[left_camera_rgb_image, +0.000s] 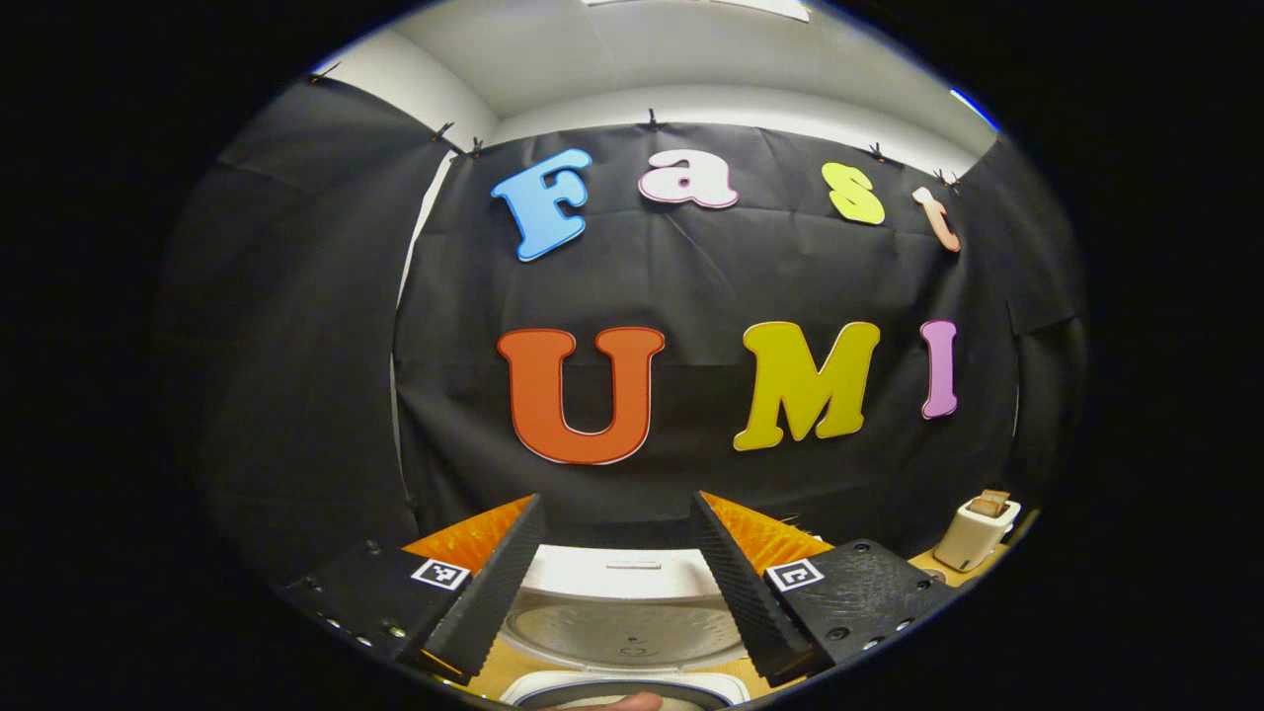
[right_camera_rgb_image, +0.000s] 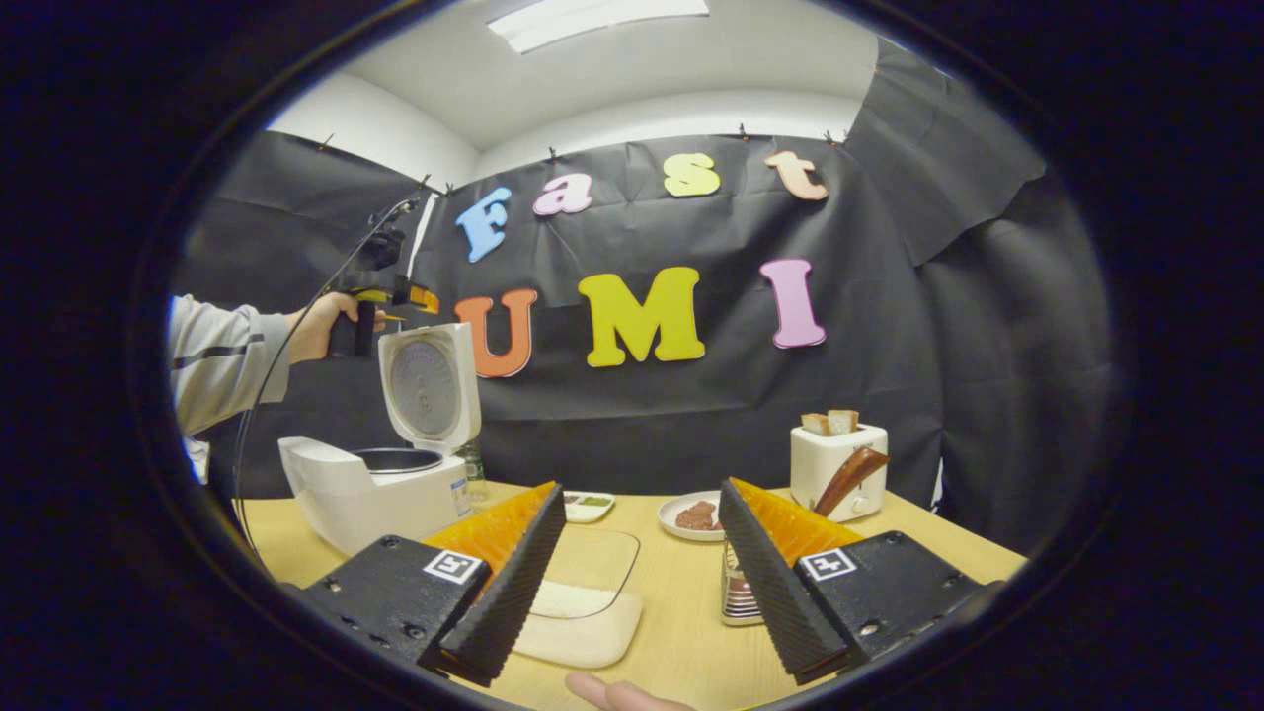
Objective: Close the left gripper, press the button to open the rice cooker; take a wooden spoon from the chopstick holder with the right hand, scoop a spoonful of rice and pour it into the rice cooker, then put the wooden spoon back into the chopstick holder.
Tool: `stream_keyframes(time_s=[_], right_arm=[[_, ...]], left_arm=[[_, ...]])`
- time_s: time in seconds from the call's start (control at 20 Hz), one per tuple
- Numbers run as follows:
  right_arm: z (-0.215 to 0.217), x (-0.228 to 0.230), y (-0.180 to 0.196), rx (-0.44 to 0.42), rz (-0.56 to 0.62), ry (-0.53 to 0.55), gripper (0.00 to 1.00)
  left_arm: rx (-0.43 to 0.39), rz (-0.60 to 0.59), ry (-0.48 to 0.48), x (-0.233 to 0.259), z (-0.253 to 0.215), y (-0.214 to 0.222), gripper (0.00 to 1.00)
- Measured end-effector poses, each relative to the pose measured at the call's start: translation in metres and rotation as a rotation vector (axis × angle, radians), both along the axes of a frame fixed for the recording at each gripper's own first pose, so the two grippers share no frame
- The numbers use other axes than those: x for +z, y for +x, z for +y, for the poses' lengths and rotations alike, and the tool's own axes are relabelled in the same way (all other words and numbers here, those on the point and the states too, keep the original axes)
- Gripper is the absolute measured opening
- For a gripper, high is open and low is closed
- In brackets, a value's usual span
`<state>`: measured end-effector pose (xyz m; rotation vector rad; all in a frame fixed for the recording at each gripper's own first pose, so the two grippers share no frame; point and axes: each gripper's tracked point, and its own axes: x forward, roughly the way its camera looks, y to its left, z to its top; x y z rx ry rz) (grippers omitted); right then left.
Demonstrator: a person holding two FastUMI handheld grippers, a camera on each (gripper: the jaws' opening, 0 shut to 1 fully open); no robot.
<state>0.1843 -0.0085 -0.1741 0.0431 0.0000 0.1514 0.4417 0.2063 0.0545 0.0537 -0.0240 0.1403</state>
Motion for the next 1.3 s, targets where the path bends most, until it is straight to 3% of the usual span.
stream_keyframes(time_s=[0.05, 0.1, 0.25, 0.45, 0.5, 0.55, 0.6, 0.7, 1.05, 1.1, 1.2, 1.25, 1.3], right_arm=[[0.001, -0.003, 0.001, 0.005, 0.014, 0.01, 1.0], [0.001, -0.007, 0.002, 0.008, 0.03, 0.018, 0.96], [-0.005, -0.012, 0.005, -0.017, 0.055, 0.022, 1.0], [-0.006, -0.012, 0.007, -0.029, 0.047, 0.028, 1.0], [-0.006, -0.013, 0.007, -0.033, 0.053, 0.027, 0.95], [-0.007, -0.014, 0.007, -0.037, 0.054, 0.03, 1.0], [-0.008, -0.014, 0.008, -0.037, 0.055, 0.032, 0.96], [-0.007, -0.012, 0.008, -0.035, 0.045, 0.042, 1.0], [-0.024, -0.003, -0.01, -0.078, 0.043, 0.113, 1.0], [-0.026, 0.002, -0.016, -0.088, 0.046, 0.136, 0.94], [-0.027, 0.012, -0.028, -0.1, 0.035, 0.16, 1.0], [-0.027, 0.012, -0.034, -0.102, 0.038, 0.157, 0.94], [-0.025, 0.014, -0.04, -0.1, 0.043, 0.148, 0.94]], left_arm=[[0.003, 0.008, 0.007, -0.005, 0.001, 0.007, 0.94], [0.019, 0.02, 0.001, -0.009, 0.007, 0.012, 0.95], [0.008, 0.067, -0.032, -0.031, 0.003, 0.022, 0.95], [0.043, 0.037, -0.026, -0.03, 0.006, 0.016, 1.0], [0.047, 0.051, -0.026, -0.03, 0.006, 0.012, 0.98], [0.046, 0.06, -0.03, -0.029, 0.004, 0.007, 0.98], [0.046, 0.072, -0.033, -0.031, 0.004, -0.001, 0.98], [0.049, 0.089, -0.03, -0.033, 0.003, -0.014, 0.99], [0.081, 0.13, -0.029, -0.043, -0.002, -0.067, 0.98], [0.08, 0.146, -0.02, -0.047, -0.004, -0.074, 0.98], [0.07, 0.184, -0.04, -0.055, -0.007, -0.087, 0.98], [0.063, 0.216, -0.039, -0.063, -0.008, -0.093, 0.98], [0.055, 0.268, -0.045, -0.076, -0.011, -0.1, 0.98]])
